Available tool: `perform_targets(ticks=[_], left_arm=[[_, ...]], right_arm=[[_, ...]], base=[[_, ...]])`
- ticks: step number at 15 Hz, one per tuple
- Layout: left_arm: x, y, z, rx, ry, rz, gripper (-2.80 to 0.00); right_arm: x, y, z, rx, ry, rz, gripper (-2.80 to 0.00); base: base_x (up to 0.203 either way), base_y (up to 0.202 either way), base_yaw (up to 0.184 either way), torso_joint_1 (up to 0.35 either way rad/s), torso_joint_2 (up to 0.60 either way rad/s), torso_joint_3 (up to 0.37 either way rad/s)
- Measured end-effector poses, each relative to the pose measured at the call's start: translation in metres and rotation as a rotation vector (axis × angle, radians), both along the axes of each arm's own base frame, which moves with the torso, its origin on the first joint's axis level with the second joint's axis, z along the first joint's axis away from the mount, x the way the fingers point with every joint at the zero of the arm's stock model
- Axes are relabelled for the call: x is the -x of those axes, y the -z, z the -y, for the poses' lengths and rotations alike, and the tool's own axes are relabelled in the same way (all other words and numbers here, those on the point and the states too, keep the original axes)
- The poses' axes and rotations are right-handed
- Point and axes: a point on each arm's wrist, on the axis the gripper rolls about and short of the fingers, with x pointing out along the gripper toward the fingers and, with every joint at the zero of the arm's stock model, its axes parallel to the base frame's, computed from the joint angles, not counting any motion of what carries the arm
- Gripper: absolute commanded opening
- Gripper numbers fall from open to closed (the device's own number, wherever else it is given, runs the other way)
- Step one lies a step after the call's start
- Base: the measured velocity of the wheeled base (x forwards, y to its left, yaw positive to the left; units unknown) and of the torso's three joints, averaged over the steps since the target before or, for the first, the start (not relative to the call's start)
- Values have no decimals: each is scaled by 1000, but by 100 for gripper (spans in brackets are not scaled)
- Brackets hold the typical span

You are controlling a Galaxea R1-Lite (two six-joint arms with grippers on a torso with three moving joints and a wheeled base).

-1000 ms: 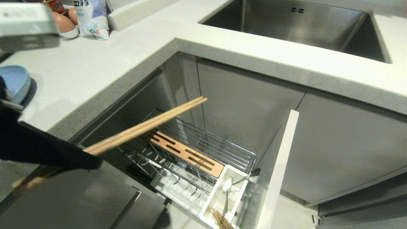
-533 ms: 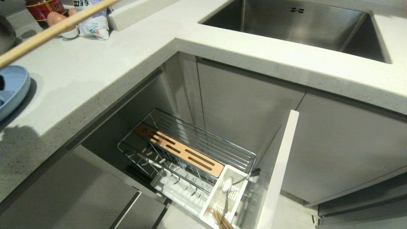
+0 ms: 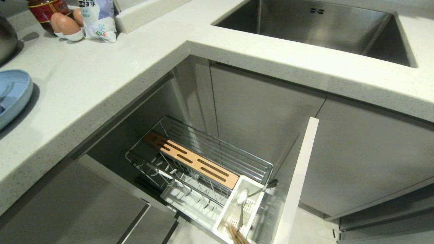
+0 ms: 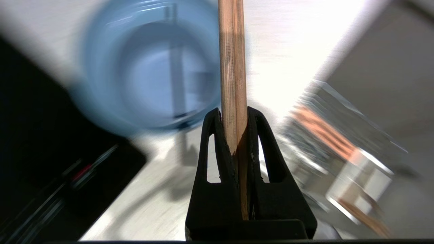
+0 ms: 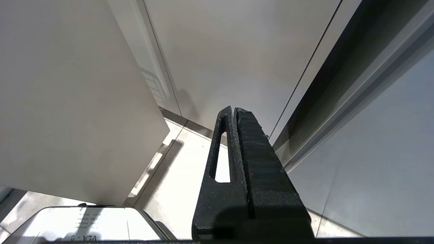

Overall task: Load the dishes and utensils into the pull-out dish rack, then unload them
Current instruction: Take the chopsticks out of the cupboard

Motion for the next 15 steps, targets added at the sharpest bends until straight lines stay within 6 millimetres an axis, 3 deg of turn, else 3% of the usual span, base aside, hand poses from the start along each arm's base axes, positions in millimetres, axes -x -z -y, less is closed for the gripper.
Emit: perform_targets(ticks=[3, 6, 10, 15], left_arm=[[4, 15, 3, 12, -355, -65, -280], [-3, 35, 0, 42, -542, -164, -280], [-18, 54, -11, 116, -588, -268, -280], [-43, 60, -28, 182, -549, -339, -280]], right_arm=[[0, 0, 0, 0, 0, 0, -280], [0, 0, 0, 0, 0, 0, -280], [0, 0, 0, 0, 0, 0, -280], [0, 0, 0, 0, 0, 0, -280]], base=[[0, 0, 0, 0, 0, 0], [0, 0, 0, 0, 0, 0], [0, 0, 0, 0, 0, 0], [0, 0, 0, 0, 0, 0]])
